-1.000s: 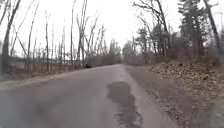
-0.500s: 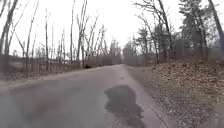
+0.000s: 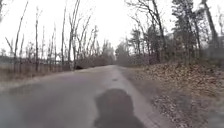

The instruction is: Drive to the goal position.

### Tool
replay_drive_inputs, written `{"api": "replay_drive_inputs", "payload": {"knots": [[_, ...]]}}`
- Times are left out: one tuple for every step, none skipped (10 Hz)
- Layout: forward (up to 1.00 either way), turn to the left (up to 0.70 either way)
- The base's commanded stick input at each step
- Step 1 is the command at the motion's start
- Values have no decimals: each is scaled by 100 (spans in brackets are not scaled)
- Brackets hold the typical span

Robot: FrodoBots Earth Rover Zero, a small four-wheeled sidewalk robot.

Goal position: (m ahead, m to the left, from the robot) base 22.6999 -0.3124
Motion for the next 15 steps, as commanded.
{"api": "replay_drive_inputs", "payload": {"knots": [[85, 0], [85, 0], [85, 0], [85, 0], [85, 0], [85, 0], [85, 0], [85, 0], [85, 0], [85, 0], [85, 0], [85, 0], [85, 0], [85, 0], [85, 0]]}}
